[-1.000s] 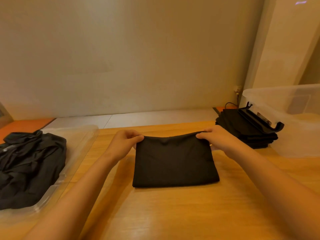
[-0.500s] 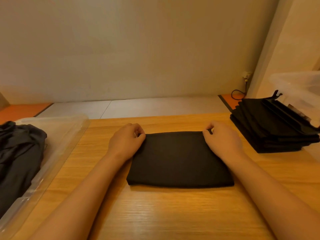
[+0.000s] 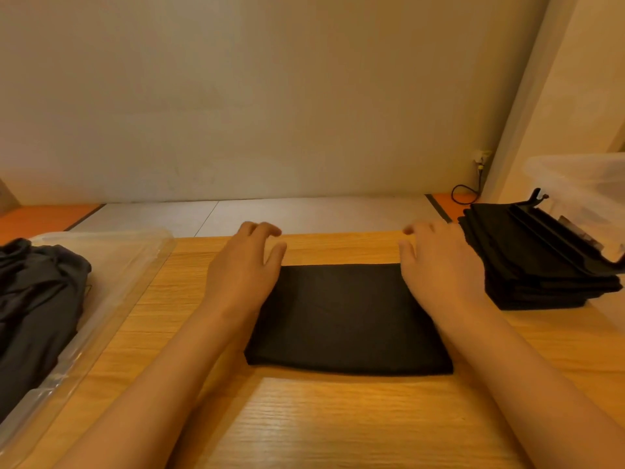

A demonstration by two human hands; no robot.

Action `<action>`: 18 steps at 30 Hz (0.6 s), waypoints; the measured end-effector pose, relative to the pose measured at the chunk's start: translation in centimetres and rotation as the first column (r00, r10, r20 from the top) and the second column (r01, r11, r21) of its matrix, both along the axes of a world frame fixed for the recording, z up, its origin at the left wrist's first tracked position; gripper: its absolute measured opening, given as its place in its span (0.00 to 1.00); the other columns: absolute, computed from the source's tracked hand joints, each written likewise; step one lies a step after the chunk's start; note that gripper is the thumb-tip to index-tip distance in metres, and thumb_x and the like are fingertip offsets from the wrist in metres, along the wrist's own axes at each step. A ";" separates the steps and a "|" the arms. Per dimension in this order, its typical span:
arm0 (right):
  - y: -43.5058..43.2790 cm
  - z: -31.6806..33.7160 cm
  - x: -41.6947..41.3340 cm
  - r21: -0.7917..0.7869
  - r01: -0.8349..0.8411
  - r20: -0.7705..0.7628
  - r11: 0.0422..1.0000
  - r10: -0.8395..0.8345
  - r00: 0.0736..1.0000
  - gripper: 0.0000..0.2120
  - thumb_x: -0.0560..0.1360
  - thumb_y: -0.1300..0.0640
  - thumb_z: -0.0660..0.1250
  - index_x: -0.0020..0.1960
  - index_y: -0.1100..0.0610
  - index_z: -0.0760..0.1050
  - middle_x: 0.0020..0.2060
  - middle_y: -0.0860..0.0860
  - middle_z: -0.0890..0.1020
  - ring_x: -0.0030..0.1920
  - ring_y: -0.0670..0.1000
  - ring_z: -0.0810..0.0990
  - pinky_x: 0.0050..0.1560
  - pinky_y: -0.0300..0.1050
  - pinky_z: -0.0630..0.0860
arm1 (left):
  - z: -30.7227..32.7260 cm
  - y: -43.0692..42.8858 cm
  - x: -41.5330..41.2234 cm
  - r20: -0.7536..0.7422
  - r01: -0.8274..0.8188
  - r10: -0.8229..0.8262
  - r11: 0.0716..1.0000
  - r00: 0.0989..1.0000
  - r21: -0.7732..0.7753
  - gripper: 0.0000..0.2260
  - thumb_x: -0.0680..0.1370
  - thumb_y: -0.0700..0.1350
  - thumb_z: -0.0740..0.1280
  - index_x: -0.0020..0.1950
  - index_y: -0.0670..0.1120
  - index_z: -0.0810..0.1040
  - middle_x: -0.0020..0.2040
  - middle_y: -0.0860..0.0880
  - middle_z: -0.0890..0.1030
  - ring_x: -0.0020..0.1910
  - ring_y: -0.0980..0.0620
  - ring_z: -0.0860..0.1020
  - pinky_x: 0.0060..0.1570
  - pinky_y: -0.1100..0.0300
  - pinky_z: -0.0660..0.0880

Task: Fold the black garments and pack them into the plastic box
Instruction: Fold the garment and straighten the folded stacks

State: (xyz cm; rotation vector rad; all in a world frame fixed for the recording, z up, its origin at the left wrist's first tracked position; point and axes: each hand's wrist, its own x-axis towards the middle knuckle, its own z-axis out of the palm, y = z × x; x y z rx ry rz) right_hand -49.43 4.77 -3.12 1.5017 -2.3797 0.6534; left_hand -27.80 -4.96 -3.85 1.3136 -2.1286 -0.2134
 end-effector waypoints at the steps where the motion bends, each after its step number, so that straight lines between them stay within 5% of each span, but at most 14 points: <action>1: 0.2 0.6 1.1 -0.059 -0.077 -0.032 0.995 0.075 0.997 0.15 0.81 0.53 0.55 0.65 0.54 0.71 0.60 0.51 0.75 0.62 0.51 0.70 0.54 0.46 0.70 | 0.6 0.8 -0.4 0.008 0.051 -0.051 0.998 0.999 -0.037 0.14 0.82 0.51 0.58 0.66 0.52 0.72 0.64 0.54 0.72 0.58 0.54 0.74 0.53 0.57 0.74; 3: 0.2 0.5 3.8 -0.024 -0.262 -0.059 0.965 0.260 0.964 0.16 0.82 0.55 0.54 0.68 0.54 0.70 0.64 0.49 0.73 0.66 0.50 0.67 0.65 0.45 0.64 | 0.8 2.7 -1.9 0.131 0.179 -0.170 0.982 0.977 -0.063 0.17 0.81 0.47 0.57 0.70 0.52 0.69 0.69 0.54 0.70 0.66 0.53 0.69 0.62 0.58 0.66; 6: -0.5 -2.4 6.2 0.226 -0.409 0.034 0.884 0.413 0.910 0.22 0.83 0.53 0.49 0.76 0.56 0.58 0.75 0.50 0.60 0.76 0.49 0.53 0.75 0.45 0.48 | -1.9 4.1 -3.6 0.307 0.282 -0.280 0.959 0.909 0.040 0.23 0.81 0.45 0.53 0.77 0.48 0.58 0.76 0.52 0.61 0.74 0.54 0.58 0.71 0.60 0.52; 9: -1.1 -4.0 5.5 0.352 -0.439 0.157 0.827 0.410 0.898 0.24 0.84 0.52 0.45 0.78 0.54 0.48 0.78 0.48 0.49 0.77 0.46 0.43 0.75 0.45 0.40 | -3.5 3.3 -3.6 0.281 0.300 -0.353 0.930 0.892 0.214 0.25 0.82 0.45 0.51 0.79 0.49 0.50 0.79 0.52 0.55 0.76 0.58 0.52 0.76 0.59 0.45; 18: -1.2 -4.3 4.1 0.417 -0.315 0.154 0.853 0.275 0.949 0.26 0.83 0.46 0.42 0.79 0.51 0.42 0.78 0.47 0.45 0.77 0.45 0.40 0.76 0.47 0.39 | -3.5 2.7 -2.8 0.427 0.162 -0.258 0.955 0.867 0.248 0.24 0.84 0.52 0.45 0.79 0.53 0.43 0.79 0.55 0.45 0.76 0.60 0.42 0.75 0.59 0.39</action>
